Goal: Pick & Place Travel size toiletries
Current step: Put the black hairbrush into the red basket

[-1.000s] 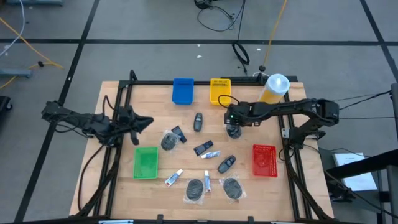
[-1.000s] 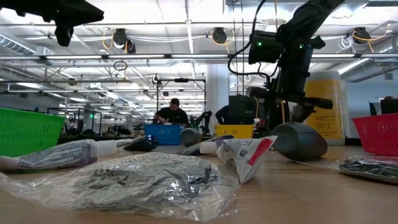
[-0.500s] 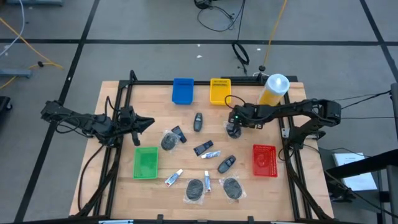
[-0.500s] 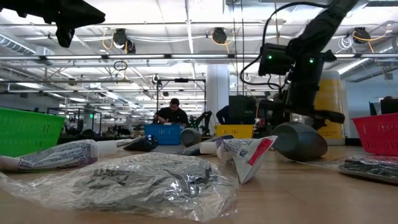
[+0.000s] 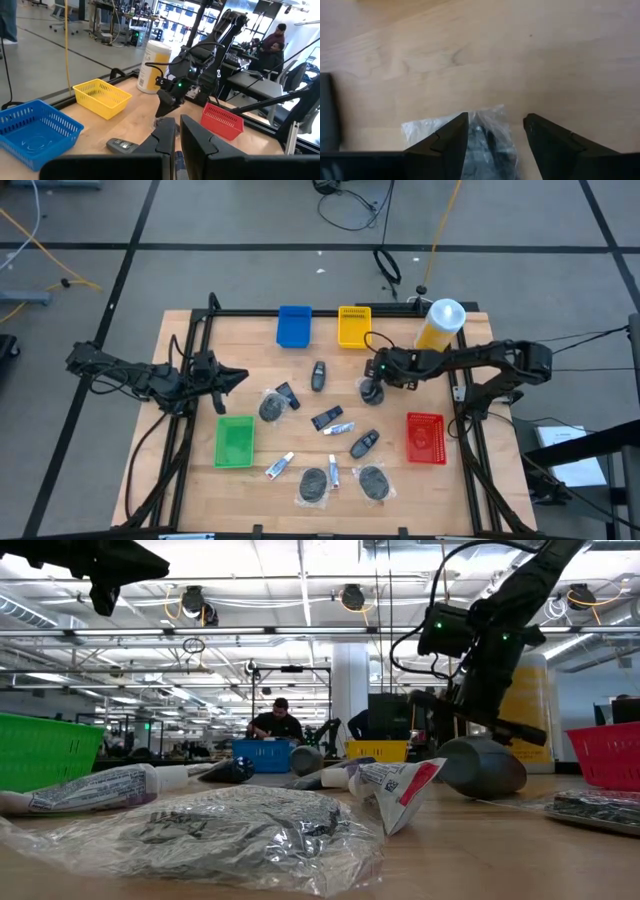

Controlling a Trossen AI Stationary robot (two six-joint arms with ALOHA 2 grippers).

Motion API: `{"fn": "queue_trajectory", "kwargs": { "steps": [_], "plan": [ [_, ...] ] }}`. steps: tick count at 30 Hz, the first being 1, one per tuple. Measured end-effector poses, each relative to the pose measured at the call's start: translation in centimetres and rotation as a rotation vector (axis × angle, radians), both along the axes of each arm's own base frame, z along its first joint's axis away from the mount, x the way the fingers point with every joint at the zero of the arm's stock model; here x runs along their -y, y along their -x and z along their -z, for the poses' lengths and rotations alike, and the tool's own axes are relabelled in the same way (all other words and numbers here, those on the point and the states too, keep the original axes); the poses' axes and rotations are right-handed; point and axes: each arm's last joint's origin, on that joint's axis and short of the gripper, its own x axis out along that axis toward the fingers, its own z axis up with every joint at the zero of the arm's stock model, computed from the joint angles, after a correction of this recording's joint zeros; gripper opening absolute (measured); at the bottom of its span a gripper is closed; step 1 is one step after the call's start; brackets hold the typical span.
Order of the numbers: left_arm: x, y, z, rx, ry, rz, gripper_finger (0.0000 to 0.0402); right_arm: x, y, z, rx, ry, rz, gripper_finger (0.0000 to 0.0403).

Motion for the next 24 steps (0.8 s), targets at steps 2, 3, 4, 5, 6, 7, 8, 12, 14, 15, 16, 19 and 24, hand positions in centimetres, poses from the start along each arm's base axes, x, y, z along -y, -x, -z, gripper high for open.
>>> {"fn": "queue_trajectory", "kwargs": {
  "steps": [2, 3, 4, 5, 6, 7, 8, 12, 14, 15, 16, 19, 24],
  "plan": [
    [0.0, 0.0, 0.0, 0.0, 0.0, 0.0, 0.0026, 0.1, -0.2, 0.3, -0.005, 0.011, -0.007, 0.0185],
    [0.0, 0.0, 0.0, -0.001, 0.0, 0.0, 0.0026, 0.1, -0.3, 0.4, -0.013, 0.016, -0.004, 0.0183],
    [0.0, 0.0, 0.0, 0.0, 0.0, 0.0, 0.0026, 0.1, -0.3, 0.6, -0.022, 0.014, -0.003, 0.0182],
    [0.0, 0.0, 0.0, -0.001, 0.0, 0.0, 0.0026, 0.1, -0.3, 0.8, -0.03, 0.01, 0.0, 0.018],
    [0.0, 0.0, 0.0, 0.0, 0.0, 0.0, 0.0026, 0.1, -0.3, 0.8, -0.036, 0.01, 0.001, 0.0177],
    [0.0, 0.0, 0.0, 0.0, 0.0, 0.0, 0.0026, 0.1, -0.2, 0.9, -0.042, 0.016, 0.003, 0.0174],
    [0.0, 0.0, 0.0, 0.0, 0.0, 0.0, 0.0026, 0.1, -0.2, 0.9, -0.048, 0.025, 0.008, 0.017],
    [0.0, 0.0, 0.0, 0.0, 0.001, 0.0, 0.0026, 0.1, 0.2, 1.2, -0.069, 0.035, 0.024, 0.0135],
    [0.0, 0.0, 0.0, 0.0, 0.001, 0.0, 0.0026, 0.0, 0.6, 1.6, -0.085, 0.03, 0.024, 0.0108],
    [0.0, 0.0, 0.0, 0.0, 0.001, 0.0, 0.0026, -0.1, 0.8, 1.8, -0.093, 0.027, 0.025, 0.0093],
    [0.0, 0.0, 0.0, 0.0, 0.001, 0.0, 0.0026, -0.2, 1.0, 2.0, -0.102, 0.022, 0.03, 0.0077],
    [0.0, 0.0, 0.0, 0.0, 0.001, 0.0, 0.0026, -0.4, 1.7, 2.6, -0.128, 0.017, 0.042, 0.0026],
    [0.0, 0.0, 0.0, 0.0, 0.002, -0.001, 0.0026, -0.4, 1.8, 2.7, -0.13, 0.037, 0.009, 0.0007]
  ]
}}
